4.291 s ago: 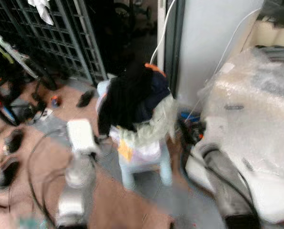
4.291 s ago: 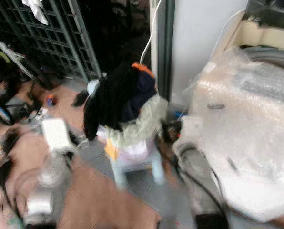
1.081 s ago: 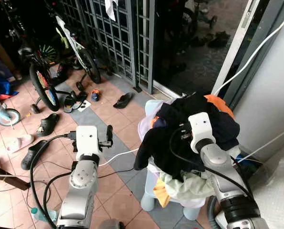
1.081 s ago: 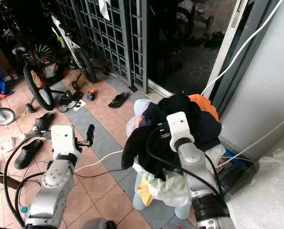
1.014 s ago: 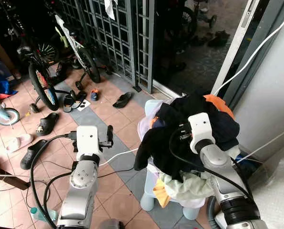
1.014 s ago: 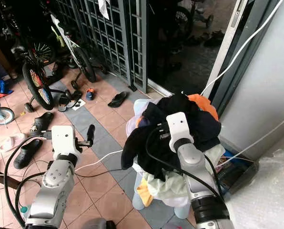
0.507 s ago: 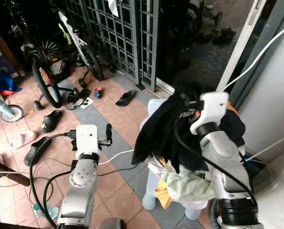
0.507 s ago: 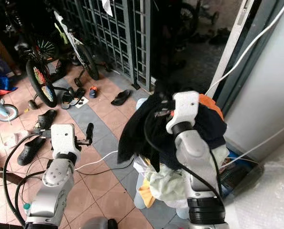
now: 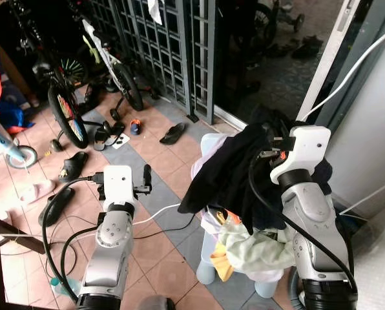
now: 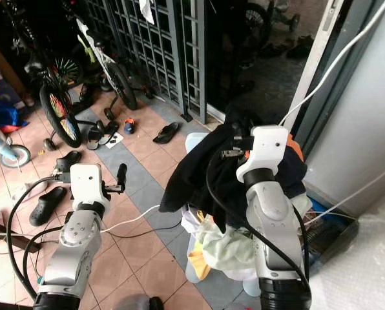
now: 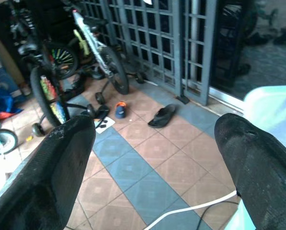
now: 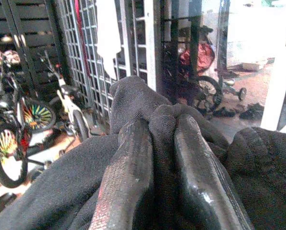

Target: Clothes washing

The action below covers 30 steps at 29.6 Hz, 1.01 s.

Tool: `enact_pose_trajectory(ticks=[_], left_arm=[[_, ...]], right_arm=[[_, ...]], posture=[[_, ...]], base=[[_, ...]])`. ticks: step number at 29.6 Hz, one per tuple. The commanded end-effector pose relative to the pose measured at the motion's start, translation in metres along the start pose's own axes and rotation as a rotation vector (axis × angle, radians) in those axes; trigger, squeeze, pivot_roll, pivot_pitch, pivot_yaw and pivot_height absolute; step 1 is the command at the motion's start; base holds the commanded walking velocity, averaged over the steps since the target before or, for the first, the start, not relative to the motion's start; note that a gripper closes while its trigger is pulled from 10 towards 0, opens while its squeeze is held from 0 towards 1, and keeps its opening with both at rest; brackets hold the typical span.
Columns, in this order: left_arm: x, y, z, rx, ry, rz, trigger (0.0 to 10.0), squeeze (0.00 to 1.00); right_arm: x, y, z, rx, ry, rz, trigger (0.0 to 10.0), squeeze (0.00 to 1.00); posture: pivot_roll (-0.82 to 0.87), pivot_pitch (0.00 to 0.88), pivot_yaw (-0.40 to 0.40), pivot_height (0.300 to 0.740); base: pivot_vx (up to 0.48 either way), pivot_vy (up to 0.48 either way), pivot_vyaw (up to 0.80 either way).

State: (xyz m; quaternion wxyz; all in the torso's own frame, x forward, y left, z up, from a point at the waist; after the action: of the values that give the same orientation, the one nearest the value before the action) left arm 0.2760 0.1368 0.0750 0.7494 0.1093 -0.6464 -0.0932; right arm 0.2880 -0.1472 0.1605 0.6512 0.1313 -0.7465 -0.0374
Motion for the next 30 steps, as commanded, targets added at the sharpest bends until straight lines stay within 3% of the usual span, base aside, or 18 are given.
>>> enact_pose_trajectory(ticks=[1,9,18,30], left_arm=[[0.0016,-0.0040,-0.0019,-0.017,-0.008,-0.005,10.0,0.00],[0.0013,-0.0070,-0.0030,-0.015,-0.010,0.007,10.0,0.00],[-0.0007,-0.0089,-0.0020,-0.006,-0.005,0.018,10.0,0.00],[-0.0015,-0.0104,-0.0021,-0.016,0.000,0.030,10.0,0.00]], right_arm=[[0.0068,0.0009,-0.0012,-0.002,-0.030,0.011,10.0,0.00],[0.0080,-0.0046,-0.0065,-0.004,-0.036,0.025,10.0,0.00],[0.0083,-0.0024,-0.0094,0.013,-0.043,0.040,10.0,0.00],[0.0086,-0.0048,-0.0100,0.012,-0.045,0.053,10.0,0.00]], posture=[[-0.09,0.000,0.129,0.740],[-0.09,0.000,0.123,0.740],[-0.09,0.000,0.119,0.740],[-0.10,0.000,0.119,0.740]], base=[[0.000,-0.274,-0.76],[0.000,-0.172,-0.75],[0.000,0.000,0.00],[-0.297,0.000,0.00]])
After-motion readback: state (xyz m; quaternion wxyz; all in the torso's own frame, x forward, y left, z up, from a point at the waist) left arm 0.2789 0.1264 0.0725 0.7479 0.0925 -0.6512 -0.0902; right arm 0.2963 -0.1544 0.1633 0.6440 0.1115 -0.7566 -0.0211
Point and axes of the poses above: a point about 5 cm out from each wrist's last joint towards the gripper, its own z axis pointing back from the gripper into the wrist, its own x axis along the axis of the wrist's last joint, y = z × x, the point moved 1 cm from there along -z, pointing out of the wrist towards the gripper, and after that the axes turned 14 degrees about -z, right-handed, at the moved point
